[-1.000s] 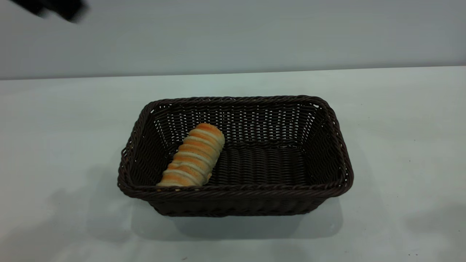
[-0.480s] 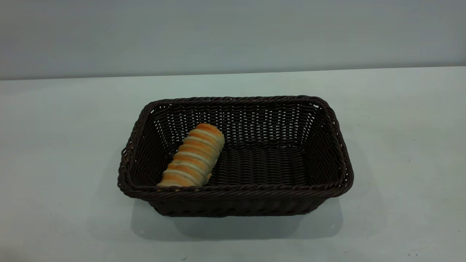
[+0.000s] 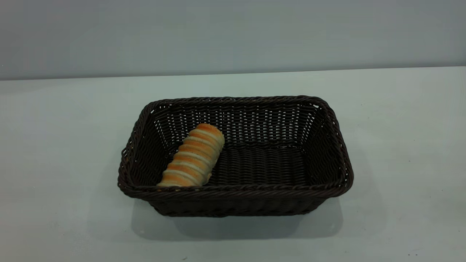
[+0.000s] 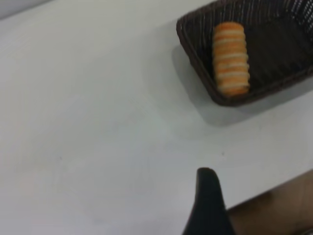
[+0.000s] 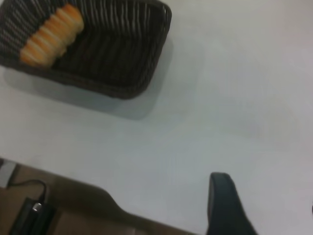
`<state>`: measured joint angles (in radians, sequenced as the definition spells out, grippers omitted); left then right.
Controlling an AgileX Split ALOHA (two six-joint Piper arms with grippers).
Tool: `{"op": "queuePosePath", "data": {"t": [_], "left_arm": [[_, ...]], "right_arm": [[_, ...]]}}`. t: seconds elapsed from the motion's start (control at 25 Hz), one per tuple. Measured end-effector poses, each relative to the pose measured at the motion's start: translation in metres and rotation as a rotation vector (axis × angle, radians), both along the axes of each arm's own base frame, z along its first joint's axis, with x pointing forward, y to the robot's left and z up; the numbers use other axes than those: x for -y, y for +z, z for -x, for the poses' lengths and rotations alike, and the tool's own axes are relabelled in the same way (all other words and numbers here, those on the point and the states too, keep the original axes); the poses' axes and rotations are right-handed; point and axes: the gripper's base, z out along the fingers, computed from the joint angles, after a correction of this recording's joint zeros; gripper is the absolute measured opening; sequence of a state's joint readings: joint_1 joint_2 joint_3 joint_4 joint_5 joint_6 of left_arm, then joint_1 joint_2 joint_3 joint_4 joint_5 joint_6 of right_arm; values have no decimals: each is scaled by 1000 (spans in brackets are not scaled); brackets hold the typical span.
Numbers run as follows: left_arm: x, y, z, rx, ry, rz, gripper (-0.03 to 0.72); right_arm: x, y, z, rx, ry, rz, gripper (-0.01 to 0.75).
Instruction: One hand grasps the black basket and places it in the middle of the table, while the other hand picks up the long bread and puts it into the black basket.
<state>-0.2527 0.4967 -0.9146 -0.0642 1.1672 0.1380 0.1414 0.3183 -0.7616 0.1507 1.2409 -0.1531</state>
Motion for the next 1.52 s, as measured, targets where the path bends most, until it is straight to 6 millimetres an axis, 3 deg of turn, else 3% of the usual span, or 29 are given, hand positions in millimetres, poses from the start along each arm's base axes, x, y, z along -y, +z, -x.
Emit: {"op": "queuePosePath", "data": {"t": [0.32,0.4,0.76,1.52], "left_arm": [[-7,-56,27,-27,17,9,582],[-9,-66,31,-24,21,3,582],[-13,-94,42,-10,28,-3,582],[-12,-103,37,-11,70,29,584]], "right_arm": [[1,-61,-1,-71,53,84,438],[1,-68,-3,-75,53,93,438],[1,-71,-7,-46,46,92,438],[1,-71,-7,-49,46,94,438]]}}
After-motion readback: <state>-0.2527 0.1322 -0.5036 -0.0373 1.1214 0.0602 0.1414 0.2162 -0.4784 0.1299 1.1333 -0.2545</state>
